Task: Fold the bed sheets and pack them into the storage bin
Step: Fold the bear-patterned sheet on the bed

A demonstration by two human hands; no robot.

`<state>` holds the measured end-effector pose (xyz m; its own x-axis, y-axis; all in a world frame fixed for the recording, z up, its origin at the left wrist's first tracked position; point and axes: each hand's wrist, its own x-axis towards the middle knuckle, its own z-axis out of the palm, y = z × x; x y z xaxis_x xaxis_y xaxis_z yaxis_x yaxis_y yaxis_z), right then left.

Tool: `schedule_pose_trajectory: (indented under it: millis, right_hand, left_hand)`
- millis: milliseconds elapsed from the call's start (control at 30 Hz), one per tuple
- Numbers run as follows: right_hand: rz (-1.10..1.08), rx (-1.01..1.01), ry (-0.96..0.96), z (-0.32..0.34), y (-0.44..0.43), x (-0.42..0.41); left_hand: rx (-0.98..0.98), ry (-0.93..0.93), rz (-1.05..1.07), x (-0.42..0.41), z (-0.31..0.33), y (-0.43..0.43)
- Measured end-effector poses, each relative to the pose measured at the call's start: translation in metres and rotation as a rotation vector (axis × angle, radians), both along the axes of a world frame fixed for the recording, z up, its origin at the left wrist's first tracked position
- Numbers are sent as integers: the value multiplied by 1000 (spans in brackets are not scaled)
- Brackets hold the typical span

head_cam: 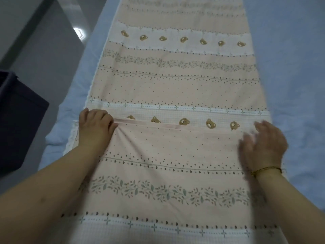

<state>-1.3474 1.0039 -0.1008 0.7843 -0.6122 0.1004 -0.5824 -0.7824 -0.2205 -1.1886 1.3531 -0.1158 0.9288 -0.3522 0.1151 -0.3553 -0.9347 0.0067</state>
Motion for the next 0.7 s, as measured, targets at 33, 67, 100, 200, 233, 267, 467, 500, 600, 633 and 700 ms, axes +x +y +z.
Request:
schedule_pose_trajectory:
  millis: [33, 67, 100, 200, 233, 267, 467, 500, 600, 633, 700]
  right_hand:
    - [160, -2, 41, -1, 10, 6]
    - [285, 19, 106, 0, 19, 13]
    - [367, 67, 174, -1, 25, 19]
    - [445, 22, 219, -11, 30, 28]
    - [442, 11, 201, -12, 30, 31]
    - [449, -11, 181, -14, 27, 32]
    - [418, -174, 62, -24, 32, 39]
    - [311, -155, 70, -21, 39, 40]
    - [85, -37, 53, -25, 81, 37]
    - [150, -33, 45, -25, 104, 31]
    - [389, 28, 111, -31, 152, 17]
  left_hand:
    - [5, 22, 4, 1, -1, 1]
    - [14, 43, 4, 2, 0, 1]
    - [24, 58, -3, 4, 4, 1]
    - [119, 160, -42, 12, 20, -1]
    - [150, 197, -66, 16, 24, 1]
    - [175, 228, -89, 20, 27, 3]
    - [177, 44, -136, 26, 26, 12]
    - [92, -65, -99, 21, 20, 11]
    - [-119, -59, -37, -26, -1, -5]
    - [-125, -1, -95, -47, -9, -13]
    - [-92, 156, -205, -83, -21, -24]
